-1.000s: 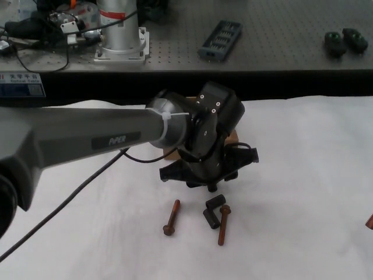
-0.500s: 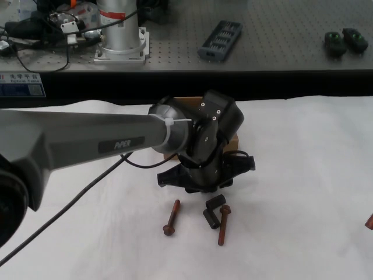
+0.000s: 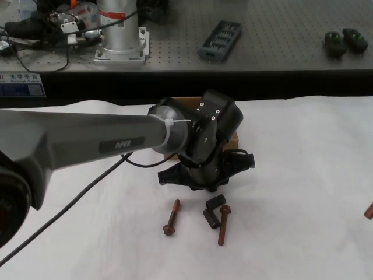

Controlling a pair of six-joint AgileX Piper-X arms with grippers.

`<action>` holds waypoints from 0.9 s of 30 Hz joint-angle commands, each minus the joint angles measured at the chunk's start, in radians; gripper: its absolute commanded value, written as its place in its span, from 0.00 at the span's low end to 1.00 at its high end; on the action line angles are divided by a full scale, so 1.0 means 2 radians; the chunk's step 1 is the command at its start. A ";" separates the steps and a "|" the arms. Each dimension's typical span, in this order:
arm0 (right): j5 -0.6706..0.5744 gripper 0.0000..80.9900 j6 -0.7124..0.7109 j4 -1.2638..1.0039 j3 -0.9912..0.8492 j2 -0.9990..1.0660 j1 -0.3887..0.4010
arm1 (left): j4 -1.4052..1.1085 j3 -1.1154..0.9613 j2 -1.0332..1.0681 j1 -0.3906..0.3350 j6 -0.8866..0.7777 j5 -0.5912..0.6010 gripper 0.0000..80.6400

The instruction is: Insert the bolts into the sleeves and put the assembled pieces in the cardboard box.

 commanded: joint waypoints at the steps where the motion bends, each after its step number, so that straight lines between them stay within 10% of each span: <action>1: -0.004 0.02 -0.001 -0.019 0.000 -0.003 -0.003 | 0.010 -0.006 0.005 0.000 0.004 0.006 0.10; 13: -0.015 0.02 -0.001 -0.017 0.000 -0.003 -0.003 | 0.078 -0.022 0.001 0.000 0.023 0.093 0.01; 27: -0.011 0.02 -0.003 -0.017 0.000 -0.003 -0.003 | 0.151 0.011 -0.137 -0.003 0.201 0.065 0.01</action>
